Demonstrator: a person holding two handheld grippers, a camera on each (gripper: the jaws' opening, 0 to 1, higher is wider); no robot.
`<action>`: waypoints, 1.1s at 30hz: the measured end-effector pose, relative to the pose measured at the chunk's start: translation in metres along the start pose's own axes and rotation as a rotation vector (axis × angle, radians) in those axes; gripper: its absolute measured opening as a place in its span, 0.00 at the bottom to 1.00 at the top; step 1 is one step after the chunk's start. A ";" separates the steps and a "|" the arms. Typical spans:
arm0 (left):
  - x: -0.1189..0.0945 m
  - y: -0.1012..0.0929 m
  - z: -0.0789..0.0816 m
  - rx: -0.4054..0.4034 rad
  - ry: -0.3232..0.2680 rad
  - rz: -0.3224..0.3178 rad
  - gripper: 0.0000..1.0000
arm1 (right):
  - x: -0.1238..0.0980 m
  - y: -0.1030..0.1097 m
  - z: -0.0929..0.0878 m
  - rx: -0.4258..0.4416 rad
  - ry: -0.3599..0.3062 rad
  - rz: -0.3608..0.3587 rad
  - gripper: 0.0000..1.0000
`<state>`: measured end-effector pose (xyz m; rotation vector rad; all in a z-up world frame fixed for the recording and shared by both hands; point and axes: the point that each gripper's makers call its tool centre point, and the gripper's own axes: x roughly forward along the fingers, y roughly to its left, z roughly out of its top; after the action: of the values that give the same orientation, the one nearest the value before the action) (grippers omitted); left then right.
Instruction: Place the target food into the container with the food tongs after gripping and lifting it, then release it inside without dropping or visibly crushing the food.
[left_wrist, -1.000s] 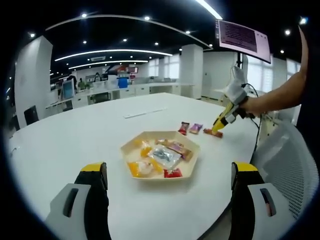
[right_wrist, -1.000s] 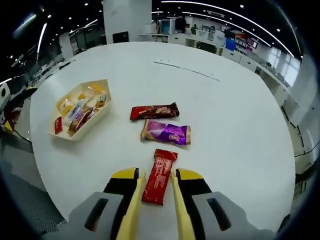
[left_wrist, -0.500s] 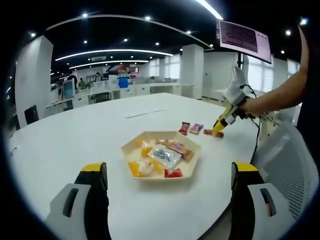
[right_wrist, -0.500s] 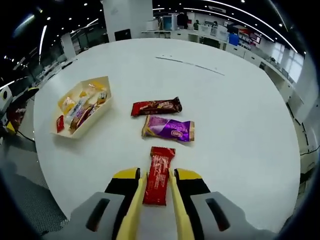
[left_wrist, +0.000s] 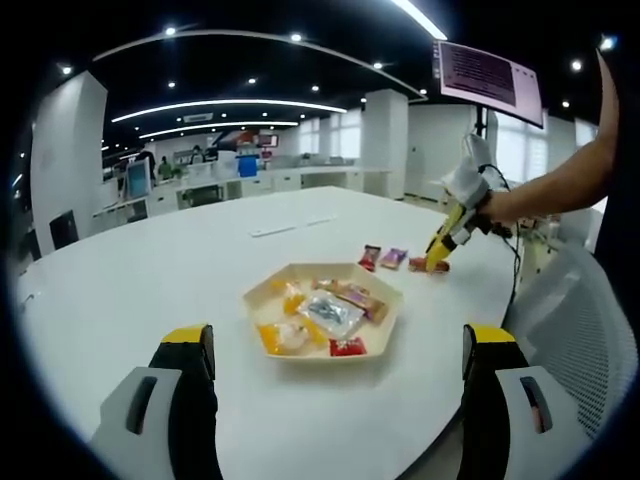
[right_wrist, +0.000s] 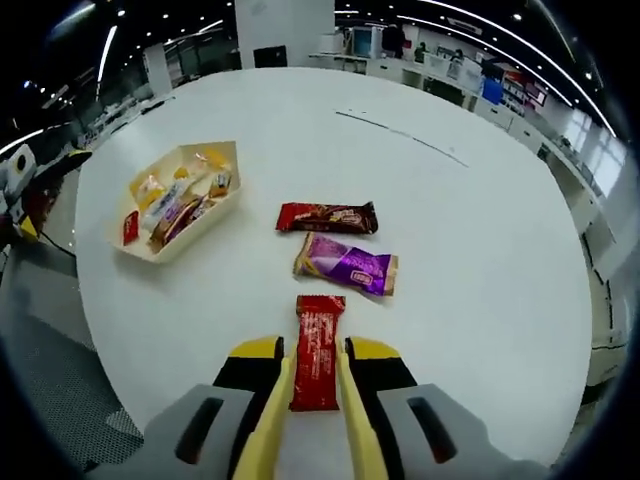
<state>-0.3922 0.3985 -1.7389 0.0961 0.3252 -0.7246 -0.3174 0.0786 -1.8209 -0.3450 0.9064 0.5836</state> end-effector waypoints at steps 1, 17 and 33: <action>0.000 0.000 0.000 -0.001 -0.001 -0.002 1.00 | -0.002 -0.001 0.002 -0.020 0.001 0.003 0.24; -0.001 -0.001 0.001 -0.008 -0.003 -0.005 1.00 | -0.031 -0.010 0.044 -0.109 -0.038 0.059 0.23; 0.000 -0.002 0.001 -0.005 -0.004 -0.009 1.00 | -0.034 0.008 0.085 -0.218 -0.053 0.111 0.23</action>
<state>-0.3928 0.3968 -1.7377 0.0881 0.3237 -0.7329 -0.2846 0.1168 -1.7444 -0.4755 0.8165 0.7937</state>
